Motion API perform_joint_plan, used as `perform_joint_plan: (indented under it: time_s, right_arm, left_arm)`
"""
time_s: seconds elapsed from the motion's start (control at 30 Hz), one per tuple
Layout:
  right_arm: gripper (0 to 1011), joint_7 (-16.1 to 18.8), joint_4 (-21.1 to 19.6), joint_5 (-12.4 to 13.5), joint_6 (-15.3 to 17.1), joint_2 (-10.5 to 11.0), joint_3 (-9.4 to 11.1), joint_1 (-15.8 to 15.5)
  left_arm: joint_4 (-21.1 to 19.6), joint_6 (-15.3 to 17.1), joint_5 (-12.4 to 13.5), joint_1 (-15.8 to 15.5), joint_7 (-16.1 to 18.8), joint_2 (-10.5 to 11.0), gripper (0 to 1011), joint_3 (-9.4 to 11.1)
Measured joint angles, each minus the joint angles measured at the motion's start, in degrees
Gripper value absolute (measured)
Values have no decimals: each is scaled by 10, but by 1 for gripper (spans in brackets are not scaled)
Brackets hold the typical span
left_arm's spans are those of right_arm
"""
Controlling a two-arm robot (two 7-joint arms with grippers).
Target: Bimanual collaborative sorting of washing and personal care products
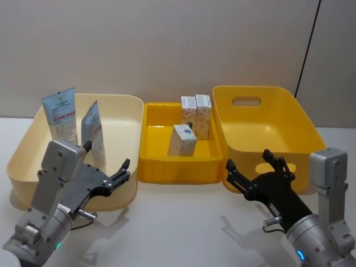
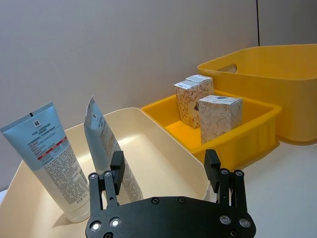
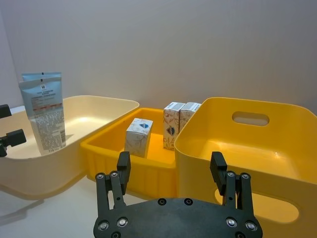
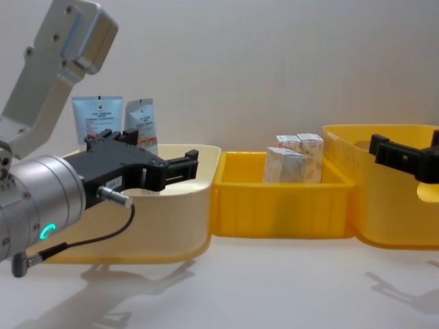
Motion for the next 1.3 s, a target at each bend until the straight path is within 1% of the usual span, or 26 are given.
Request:
perform_joint_plan:
  time_s: [0.63,0.8,0.93,0.97,1.03,1.07,1.13,1.17,1.2,1.23,1.27,1.3]
  right_arm:
    - [1001,2,0,0,1,-1,-1,2]
    - [1001,9,-2,2,17,-8,-11,15]
    - [1001,10,-5,3,42,-20,-23,33]
    - [1001,10,-6,3,55,-26,-29,41]
    - [1001,8,-6,3,67,-35,-36,52]
    - [1001,4,-6,2,84,-43,-43,62]
    - [1001,-1,-5,1,100,-54,-52,75]
    - [1001,-6,-2,-2,116,-64,-59,87]
    - [1001,-10,0,-3,127,-69,-62,93]
    - [1001,-12,2,-4,131,-74,-66,99]
    - [1001,-19,7,-9,150,-85,-73,113]
    - [1001,-22,9,-10,158,-88,-75,117]
  left_arm:
    - [0,0,0,0,0,0,1002,0]
    - [0,0,0,0,0,0,1002,0]
    - [0,0,0,0,0,0,1002,0]
    - [0,0,0,0,0,0,1002,0]
    - [0,0,0,0,0,0,1002,0]
    - [0,0,0,0,0,0,1002,0]
    - [0,0,0,0,0,0,1002,0]
    - [0,0,0,0,0,0,1002,0]
    - [0,0,0,0,0,0,1002,0]
    - [0,0,0,0,0,0,1002,0]
    - [0,0,0,0,0,0,1002,0]
    - [0,0,0,0,0,0,1002,0]
